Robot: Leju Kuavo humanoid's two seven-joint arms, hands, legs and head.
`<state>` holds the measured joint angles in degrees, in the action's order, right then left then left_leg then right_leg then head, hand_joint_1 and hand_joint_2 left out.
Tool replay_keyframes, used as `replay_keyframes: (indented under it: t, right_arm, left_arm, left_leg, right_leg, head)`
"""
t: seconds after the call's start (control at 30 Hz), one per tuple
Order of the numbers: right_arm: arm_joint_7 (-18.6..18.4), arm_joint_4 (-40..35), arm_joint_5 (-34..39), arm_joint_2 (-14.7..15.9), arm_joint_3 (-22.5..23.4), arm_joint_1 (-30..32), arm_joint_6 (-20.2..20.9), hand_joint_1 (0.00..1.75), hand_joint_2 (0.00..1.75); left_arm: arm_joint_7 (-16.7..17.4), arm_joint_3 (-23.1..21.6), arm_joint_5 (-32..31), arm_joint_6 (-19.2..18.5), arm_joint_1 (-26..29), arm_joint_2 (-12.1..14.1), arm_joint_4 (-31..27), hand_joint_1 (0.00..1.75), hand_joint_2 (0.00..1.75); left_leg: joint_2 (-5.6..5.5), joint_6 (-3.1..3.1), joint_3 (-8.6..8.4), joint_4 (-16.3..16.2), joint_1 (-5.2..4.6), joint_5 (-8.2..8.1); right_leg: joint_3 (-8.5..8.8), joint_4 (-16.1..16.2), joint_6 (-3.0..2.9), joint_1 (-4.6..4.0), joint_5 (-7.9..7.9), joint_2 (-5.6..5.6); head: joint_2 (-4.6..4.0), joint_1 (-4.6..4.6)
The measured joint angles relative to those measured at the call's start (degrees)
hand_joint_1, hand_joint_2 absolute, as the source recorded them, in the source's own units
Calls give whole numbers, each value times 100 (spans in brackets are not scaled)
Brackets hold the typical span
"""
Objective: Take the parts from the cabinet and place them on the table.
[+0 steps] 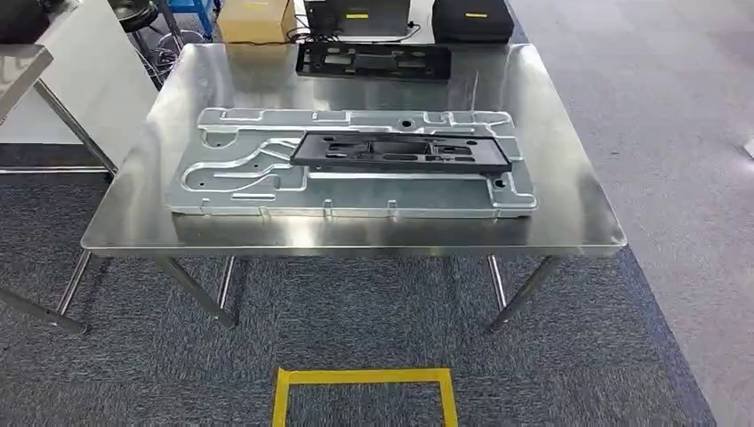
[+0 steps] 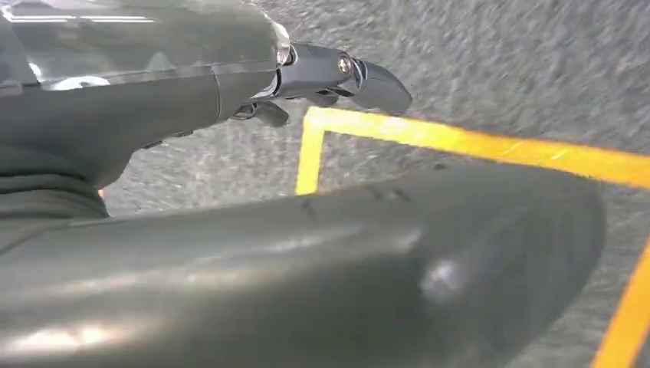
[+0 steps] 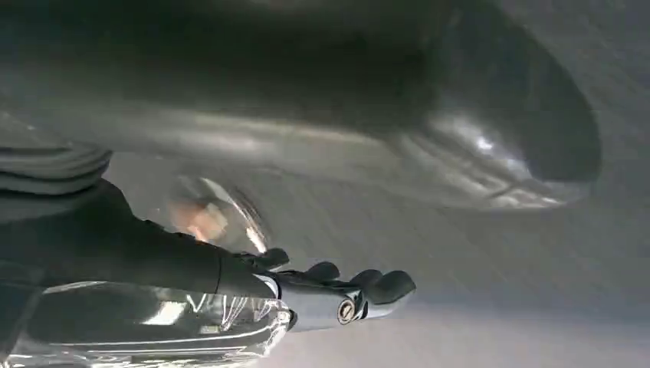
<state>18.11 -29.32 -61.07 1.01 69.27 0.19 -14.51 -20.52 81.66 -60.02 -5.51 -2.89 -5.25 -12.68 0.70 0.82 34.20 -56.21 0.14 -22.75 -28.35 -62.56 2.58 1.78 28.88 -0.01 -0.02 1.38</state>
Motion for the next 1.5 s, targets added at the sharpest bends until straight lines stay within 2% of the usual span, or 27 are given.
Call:
replay_keyframes:
  t: [0.03, 0.07, 0.13, 0.2, 0.3, 0.33, 0.37, 0.43, 0.5, 0.53, 0.57, 0.67, 0.7, 0.73, 0.8, 0.83, 0.87, 0.93, 1.0, 1.07, 1.1, 1.2, 1.27, 1.33, 1.37, 1.43, 1.5]
  right_arm:
    - [-394, 249, 33, -17, 53, -66, 272, 0, 0]
    - [-812, 429, 98, -35, 126, -119, 618, 0, 0]
    - [-1446, 741, 184, -135, 277, -157, 1120, 0, 0]
    - [-1702, 939, 208, -212, 363, -185, 1234, 0, 0]
    - [-1760, 1153, 223, -251, 452, -260, 1282, 0, 0]
    - [-1769, 1214, 225, -262, 478, -269, 1291, 0, 0]
    - [-1774, 1263, 225, -269, 498, -275, 1295, 0, 0]
    - [-1784, 1343, 225, -269, 520, -292, 1304, 0, 0]
    - [-1942, 1402, 168, -289, 524, -315, 1477, 0, 0]
    - [-2058, 1455, 103, -341, 524, -346, 1586, 0, 0]
    - [-2117, 1472, 62, -345, 524, -339, 1619, 0, 0]
    - [-2195, 1527, -59, -376, 522, -347, 1645, 0, 0]
    - [-2198, 1540, -98, -378, 520, -344, 1650, 0, 0]
    - [-2195, 1553, -133, -382, 516, -338, 1663, 0, 0]
    - [-2184, 1593, -210, -389, 489, -340, 1715, 0, 0]
    - [-2160, 1597, -234, -387, 487, -349, 1724, 0, 0]
    - [-2132, 1601, -258, -387, 485, -355, 1743, 0, 0]
    - [-2038, 1614, -275, -387, 466, -366, 1767, 0, 0]
    - [-1975, 1627, -291, -387, 448, -388, 1807, 0, 0]
    - [-1927, 1652, -291, -407, 426, -449, 1822, 0, 0]
    - [-1889, 1663, -288, -433, 415, -467, 1824, 0, 0]
    - [-1863, 1702, -295, -505, 402, -474, 1827, 0, 0]
    - [-1951, 1739, -310, -581, 393, -503, 1805, 0, 0]
    - [-2010, 1750, -326, -625, 376, -489, 1798, 0, 0]
    - [-2025, 1756, -328, -632, 367, -482, 1796, 0, 0]
    - [-2040, 1763, -330, -660, 350, -480, 1796, 0, 0]
    - [-2045, 1770, -330, -682, 343, -480, 1805, 0, 0]
  left_arm:
    - [24, -15, -55, -18, 0, 0, 0, 0, 0]
    - [59, -30, -89, -44, -7, -7, 0, 0, 0]
    - [98, -39, -161, -85, -32, -7, 0, 0, 0]
    - [125, -41, -177, -96, -13, -7, 0, 0, 0]
    - [149, -44, -188, -98, 5, -33, 4, 0, 0]
    - [146, -44, -188, -98, -6, -33, 4, 0, 0]
    - [146, -44, -188, -98, -11, -33, 4, 0, 0]
    - [149, -44, -188, -98, -7, -33, 4, 0, 0]
    - [188, -61, -253, -127, -21, -33, 4, 0, 0]
    - [227, -96, -315, -160, -40, -20, 2, 0, 0]
    - [258, -144, -378, -183, -52, -26, 4, 0, 0]
    - [361, -234, -478, -212, -54, -48, 9, 0, 0]
    - [365, -251, -483, -210, -48, -74, 15, 0, 0]
    - [372, -282, -496, -208, -54, -85, 20, 0, 0]
    - [369, -334, -544, -201, -48, -98, 22, 0, 0]
    - [369, -345, -555, -199, -43, -101, 22, 0, 0]
    - [369, -363, -572, -199, -42, -103, 22, 0, 0]
    - [369, -404, -588, -175, -49, -105, 24, 0, 0]
    - [367, -444, -590, -166, -54, -105, 24, 0, 0]
    - [354, -468, -599, -166, -67, -92, 24, 0, 0]
    - [352, -474, -621, -166, -67, -79, 24, 0, 0]
    - [356, -494, -658, -157, -50, -41, 24, 0, 0]
    - [389, -509, -677, -136, -33, 0, 24, 0, 0]
    - [404, -518, -695, -109, -35, 31, 24, 0, 0]
    - [406, -524, -703, -103, -36, 37, 24, 0, 0]
    - [415, -551, -717, -92, -37, 70, 24, 0, 0]
    - [422, -595, -730, -48, -55, 94, 22, 0, 0]
  left_leg:
    - [-3, -34, 67, -76, -18, 17]
    - [1, -73, 95, -104, -19, 44]
    - [5, -153, 107, -100, -6, 145]
    - [-10, -230, 141, -128, 33, 113]
    - [-18, -293, 508, -1166, 50, -958]
    - [-18, -298, 602, -1617, 50, -1176]
    - [-18, -292, 611, -1915, 49, -1186]
    - [-23, -233, 303, -1798, 42, -776]
    - [-29, -87, -463, -833, -5, -527]
    - [-36, 12, -898, -246, -54, -712]
    - [-22, 24, -1155, 244, -64, -861]
    - [-23, 97, -1053, 246, -114, -733]
    - [0, 138, -1011, 336, -53, -601]
    - [23, 177, -933, 339, -62, -526]
    - [18, 213, -731, 322, -63, -382]
    - [19, 205, -615, 301, -65, -307]
    - [28, 192, -489, 269, -63, -240]
    - [32, 157, -241, 161, -53, -117]
    - [31, 106, 17, 12, -33, -38]
    - [24, 37, 183, -167, -53, 15]
    - [28, -3, 199, -185, -57, 54]
    - [20, -117, 254, -145, -21, 213]
    - [-10, -198, 411, -496, 9, -413]
    - [-12, -254, 598, -1336, 21, -1108]
    - [-13, -268, 630, -1698, 23, -1223]
    - [-15, -268, 452, -1894, 26, -925]
    - [-19, -207, -157, -1232, 25, -472]
  right_leg:
    - [381, 553, -14, -18, 195, 8]
    - [461, 760, -94, -41, 337, 29]
    - [388, 681, -156, -63, 284, 11]
    - [284, 684, -300, -53, 171, -37]
    - [0, 674, -384, -91, -56, -39]
    - [-108, 670, -391, -115, -132, -42]
    - [-207, 655, -394, -140, -203, -49]
    - [-401, 620, -397, -188, -327, -57]
    - [-555, 595, -397, -232, -442, -51]
    - [-573, 581, -382, -226, -485, -58]
    - [-588, 576, -349, -238, -532, -59]
    - [-599, 640, -245, -191, -710, -83]
    - [-627, 610, -206, -202, -685, -72]
    - [-687, 513, -170, -183, -430, -38]
    - [-889, -190, -123, -152, 349, -20]
    - [-992, -655, -94, -142, 622, -17]
    - [-1046, -1026, -66, -134, 691, -18]
    - [-860, -1120, -20, -86, 301, -19]
    - [-267, -429, -2, -47, -92, -20]
    - [447, 646, -27, -77, 300, -12]
    - [440, 708, -122, -92, 375, -7]
    - [314, 698, -283, -106, 218, -31]
    - [147, 700, -378, -95, 68, -64]
    - [-39, 693, -394, -112, -79, -69]
    - [-134, 680, -392, -117, -149, -72]
    - [-346, 643, -376, -120, -283, -68]
    - [-539, 610, -343, -126, -376, -61]
  head:
    - [0, -2]
    - [0, 0]
    - [0, 2]
    - [0, 0]
    - [0, 2]
    - [0, 0]
    - [0, 0]
    - [0, 2]
    - [0, 2]
    - [0, 2]
    - [0, 0]
    - [0, 2]
    - [0, 0]
    - [0, 0]
    - [0, 0]
    - [0, 0]
    - [0, 0]
    - [0, 0]
    - [0, 0]
    - [0, 2]
    - [0, 2]
    - [0, 2]
    - [0, 2]
    - [0, 4]
    - [0, 2]
    - [0, 4]
    - [0, 2]
